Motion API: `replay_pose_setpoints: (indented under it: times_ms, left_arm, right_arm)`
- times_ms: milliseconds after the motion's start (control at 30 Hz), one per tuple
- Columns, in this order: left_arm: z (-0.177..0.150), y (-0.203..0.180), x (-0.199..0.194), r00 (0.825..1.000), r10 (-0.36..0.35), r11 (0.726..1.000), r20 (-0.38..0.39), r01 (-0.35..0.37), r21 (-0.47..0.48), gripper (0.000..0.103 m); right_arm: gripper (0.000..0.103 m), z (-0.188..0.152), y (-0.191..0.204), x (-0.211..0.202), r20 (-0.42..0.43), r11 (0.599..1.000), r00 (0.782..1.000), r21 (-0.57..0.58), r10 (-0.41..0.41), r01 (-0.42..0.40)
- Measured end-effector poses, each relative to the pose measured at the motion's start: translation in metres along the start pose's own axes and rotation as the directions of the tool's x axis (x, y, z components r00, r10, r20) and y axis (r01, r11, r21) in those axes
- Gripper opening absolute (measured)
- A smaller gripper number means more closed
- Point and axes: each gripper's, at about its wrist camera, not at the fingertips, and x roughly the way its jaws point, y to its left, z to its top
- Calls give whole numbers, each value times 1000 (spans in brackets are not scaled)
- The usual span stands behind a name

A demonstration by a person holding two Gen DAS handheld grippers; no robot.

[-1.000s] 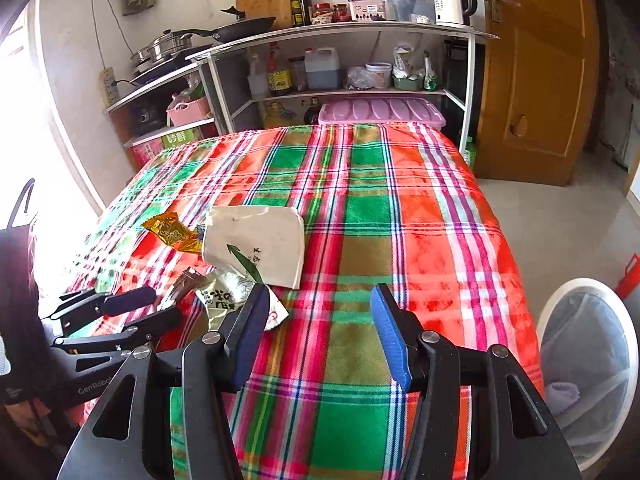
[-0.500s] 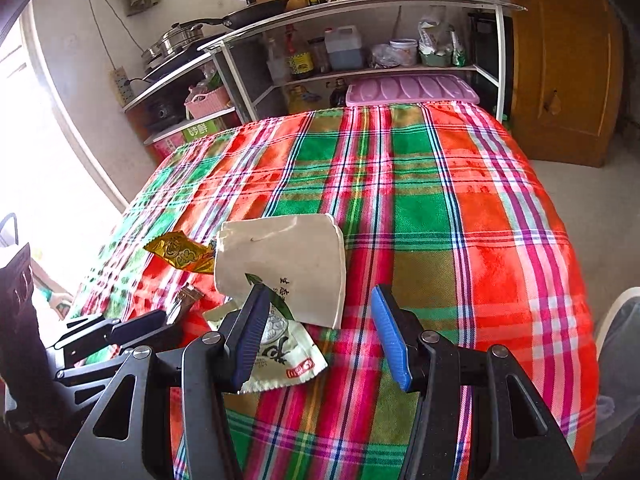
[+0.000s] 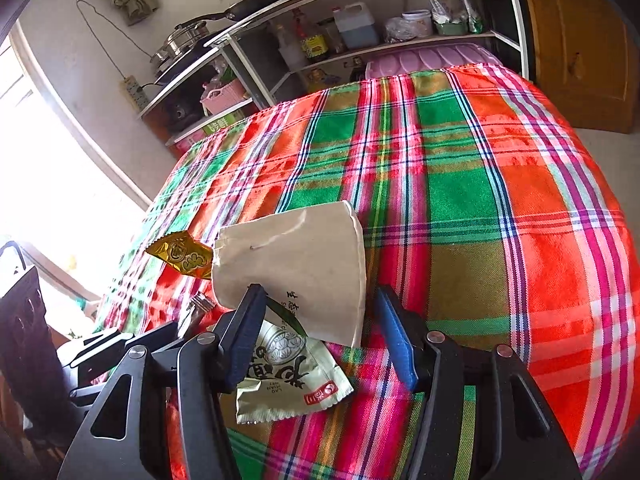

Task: Collect trash
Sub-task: 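Grasp the white paper bag with the right tool while the left tool holds the brown packet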

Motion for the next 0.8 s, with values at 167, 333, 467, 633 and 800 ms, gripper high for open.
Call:
replay_pose_setpoints:
  times_ms: [167, 333, 467, 633, 800]
  left_arm:
    - [0, 0, 0, 1000, -1, 1000, 0, 1, -1, 24]
    - [0, 0, 0, 1000, -2, 1000, 1, 2, -3, 24]
    - [1, 1, 0, 1000, -2, 1000, 1, 2, -4, 24]
    - [0, 1, 0, 1000, -2, 1000, 1, 2, -4, 24]
    - [0, 1, 0, 1000, -2, 1000, 1, 2, -5, 24]
  right_arm:
    - [57, -5, 2, -3, -11, 999, 999, -2, 43, -43]
    - [32, -7, 2, 0, -20, 999, 999, -7, 35, -35]
    - [25, -9, 5, 0, -13, 1000, 1000, -26, 18, -18]
    - [4, -14, 15, -1, -5, 998, 1000, -66, 10, -10]
    - [3, -15, 21, -3, 8, 996, 1000, -88, 17, -16]
